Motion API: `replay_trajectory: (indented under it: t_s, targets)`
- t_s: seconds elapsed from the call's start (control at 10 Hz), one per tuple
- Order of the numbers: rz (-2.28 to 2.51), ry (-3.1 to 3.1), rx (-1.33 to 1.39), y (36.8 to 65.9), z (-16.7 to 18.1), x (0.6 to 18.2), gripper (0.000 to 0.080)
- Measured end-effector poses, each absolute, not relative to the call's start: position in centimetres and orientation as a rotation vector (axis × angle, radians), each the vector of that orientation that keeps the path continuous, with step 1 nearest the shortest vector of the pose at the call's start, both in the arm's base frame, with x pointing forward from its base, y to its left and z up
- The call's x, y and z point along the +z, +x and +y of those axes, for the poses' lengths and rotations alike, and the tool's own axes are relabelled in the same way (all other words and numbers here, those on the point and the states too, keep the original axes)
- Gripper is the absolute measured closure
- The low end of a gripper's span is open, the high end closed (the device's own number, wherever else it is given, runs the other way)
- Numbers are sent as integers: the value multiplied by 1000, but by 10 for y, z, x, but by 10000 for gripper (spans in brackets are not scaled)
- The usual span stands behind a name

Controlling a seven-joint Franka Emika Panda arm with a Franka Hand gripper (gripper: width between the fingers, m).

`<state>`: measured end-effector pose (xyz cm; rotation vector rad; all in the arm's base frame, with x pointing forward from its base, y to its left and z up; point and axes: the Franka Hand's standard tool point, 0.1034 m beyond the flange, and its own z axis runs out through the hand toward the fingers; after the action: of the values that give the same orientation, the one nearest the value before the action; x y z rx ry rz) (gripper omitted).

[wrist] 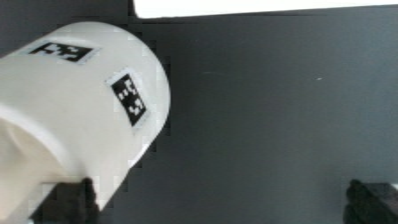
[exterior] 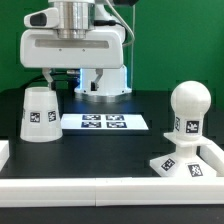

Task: Assemble lamp

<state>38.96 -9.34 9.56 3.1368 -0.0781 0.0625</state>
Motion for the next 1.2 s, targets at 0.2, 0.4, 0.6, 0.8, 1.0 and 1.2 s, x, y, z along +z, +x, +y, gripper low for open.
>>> replay_trajectory:
  t_s: [0.2, 0.4, 0.6, 0.8, 1.0, 1.2]
  targets:
    - [-72, 3135, 71, 391, -94, 96, 101]
    - [-72, 3133, 75, 391, -95, 96, 101]
    - [-63, 3133, 77, 391, -95, 96, 101]
    - [26, 3121, 92, 389, -110, 95, 101]
    - [66, 3119, 83, 391, -126, 98, 101]
    - [68, 3112, 87, 394, -136, 99, 101]
